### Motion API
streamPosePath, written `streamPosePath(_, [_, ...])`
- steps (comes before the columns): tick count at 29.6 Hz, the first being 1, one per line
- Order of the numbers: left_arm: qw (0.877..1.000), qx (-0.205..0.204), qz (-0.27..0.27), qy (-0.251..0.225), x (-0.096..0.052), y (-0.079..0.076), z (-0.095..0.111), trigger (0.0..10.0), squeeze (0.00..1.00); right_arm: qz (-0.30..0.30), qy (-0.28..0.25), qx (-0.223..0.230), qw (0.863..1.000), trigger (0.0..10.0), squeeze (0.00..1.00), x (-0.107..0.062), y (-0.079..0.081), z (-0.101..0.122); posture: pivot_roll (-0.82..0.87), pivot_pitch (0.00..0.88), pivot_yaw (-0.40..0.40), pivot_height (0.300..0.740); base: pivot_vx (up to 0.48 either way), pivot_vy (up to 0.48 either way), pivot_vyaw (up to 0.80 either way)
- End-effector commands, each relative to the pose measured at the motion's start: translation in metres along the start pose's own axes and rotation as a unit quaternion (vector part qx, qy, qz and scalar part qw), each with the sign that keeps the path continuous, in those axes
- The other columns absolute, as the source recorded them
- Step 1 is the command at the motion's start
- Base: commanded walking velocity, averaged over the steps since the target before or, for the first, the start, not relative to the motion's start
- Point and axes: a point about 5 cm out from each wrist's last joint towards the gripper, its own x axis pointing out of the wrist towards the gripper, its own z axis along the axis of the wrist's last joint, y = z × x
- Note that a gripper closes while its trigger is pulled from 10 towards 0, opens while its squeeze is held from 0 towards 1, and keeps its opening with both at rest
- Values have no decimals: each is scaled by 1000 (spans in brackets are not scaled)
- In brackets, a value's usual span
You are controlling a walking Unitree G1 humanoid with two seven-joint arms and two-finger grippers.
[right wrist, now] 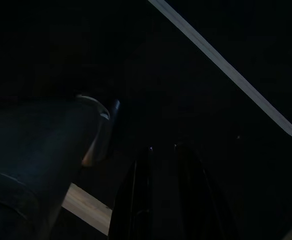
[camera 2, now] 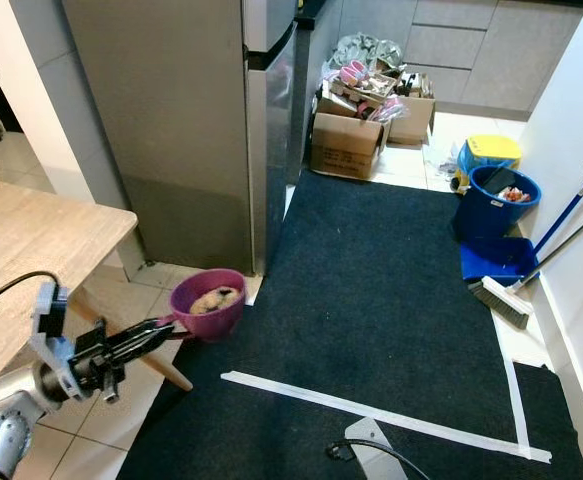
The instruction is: Restocking fridge
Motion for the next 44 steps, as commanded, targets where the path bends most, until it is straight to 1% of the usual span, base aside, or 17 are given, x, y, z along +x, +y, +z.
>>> streamPosePath(1, [1000,-1,-24,-9,7,-5,2,10000,0,3,-11,4,1000,10000,0,0,-1,3,-55,0,-2,740,0,0,0])
streamPosePath(4, [999,-14,-49,-3,14,-12,-3,10000,0,12,-16,2,1000,10000,0,0,0,4,-61,0,0,740,0,0,475])
streamPosePath(7, [999,-17,-50,1,15,-13,-6,10000,0,12,-17,4,1000,10000,0,0,0,4,-61,0,0,740,0,0,719])
streamPosePath(13, [999,-14,-34,15,20,-10,-9,10000,0,14,-16,1,1000,10000,0,-1,-1,2,-60,0,-1,740,0,0,716])
streamPosePath(18, [999,-12,-29,12,22,-10,-8,10000,0,16,-16,2,1000,10000,0,-1,-1,2,-60,0,-2,740,0,0,718])
streamPosePath(21, [1000,-4,-8,11,26,-4,-7,10000,0,16,-17,-1,1000,10000,0,-1,-1,4,-59,0,-2,740,0,0,719])
streamPosePath(25, [1000,-5,3,4,30,-1,-6,10000,0,16,-17,-1,1000,10000,0,-1,-2,5,-59,0,-3,740,0,0,719])
streamPosePath(39, [1000,-4,10,17,37,0,-13,10000,0,18,-18,1,1000,10000,0,-1,-2,4,-59,0,-4,740,0,0,719])
streamPosePath(44, [1000,1,11,16,40,1,-12,10000,0,19,-18,1,1000,10000,0,0,-1,5,-57,0,-3,740,0,0,719])
